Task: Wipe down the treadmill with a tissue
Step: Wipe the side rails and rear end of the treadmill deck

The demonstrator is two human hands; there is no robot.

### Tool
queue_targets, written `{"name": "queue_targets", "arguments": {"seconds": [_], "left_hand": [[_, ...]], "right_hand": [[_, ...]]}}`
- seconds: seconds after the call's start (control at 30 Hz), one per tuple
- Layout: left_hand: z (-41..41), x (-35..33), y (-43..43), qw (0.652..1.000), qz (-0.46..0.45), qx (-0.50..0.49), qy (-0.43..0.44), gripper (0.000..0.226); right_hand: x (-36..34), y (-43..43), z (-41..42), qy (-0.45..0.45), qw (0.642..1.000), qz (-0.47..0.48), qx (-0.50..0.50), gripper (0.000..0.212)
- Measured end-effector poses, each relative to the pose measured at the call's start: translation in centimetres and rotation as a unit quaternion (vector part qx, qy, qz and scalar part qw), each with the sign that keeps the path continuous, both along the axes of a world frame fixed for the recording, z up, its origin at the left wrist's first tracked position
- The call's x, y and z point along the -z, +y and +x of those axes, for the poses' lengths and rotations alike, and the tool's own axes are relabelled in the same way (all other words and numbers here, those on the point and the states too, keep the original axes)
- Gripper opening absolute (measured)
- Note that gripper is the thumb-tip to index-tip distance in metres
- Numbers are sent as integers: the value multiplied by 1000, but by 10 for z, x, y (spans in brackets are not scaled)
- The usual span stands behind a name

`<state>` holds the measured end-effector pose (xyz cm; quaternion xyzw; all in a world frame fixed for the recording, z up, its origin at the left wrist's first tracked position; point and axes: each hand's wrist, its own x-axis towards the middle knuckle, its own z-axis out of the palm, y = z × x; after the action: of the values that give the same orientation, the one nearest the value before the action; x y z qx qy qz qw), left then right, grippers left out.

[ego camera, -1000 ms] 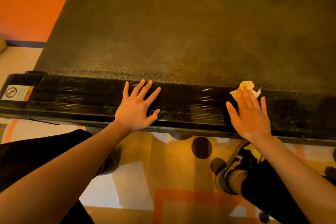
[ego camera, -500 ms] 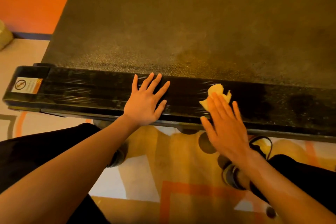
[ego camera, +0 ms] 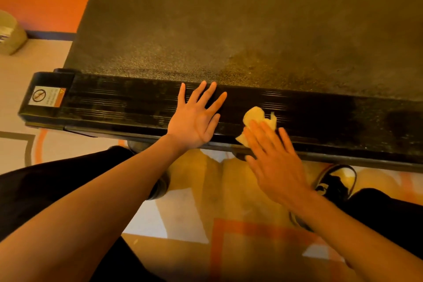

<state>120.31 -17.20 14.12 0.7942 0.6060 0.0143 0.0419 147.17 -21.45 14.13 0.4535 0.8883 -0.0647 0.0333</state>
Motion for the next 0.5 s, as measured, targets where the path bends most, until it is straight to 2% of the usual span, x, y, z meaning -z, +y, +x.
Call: {"name": "queue_targets", "arguments": {"seconds": [0.1,0.2,0.33,0.5], "left_hand": [[1,1,0,1000,10,0,-4,58],[1,1,0,1000,5,-2,-7,58],[1,-2,-1,1000,1,-4,-4,58],[0,-1,0,1000,2,-1,-1,59]], "right_hand": [[-1,4,53,-34,999,11,8,65],[9,6,17,-47,997,55,-26,67],[22,15,-35,-40,989,80,-119,69],[17,22,55,-80,980,93,-159,66]]}}
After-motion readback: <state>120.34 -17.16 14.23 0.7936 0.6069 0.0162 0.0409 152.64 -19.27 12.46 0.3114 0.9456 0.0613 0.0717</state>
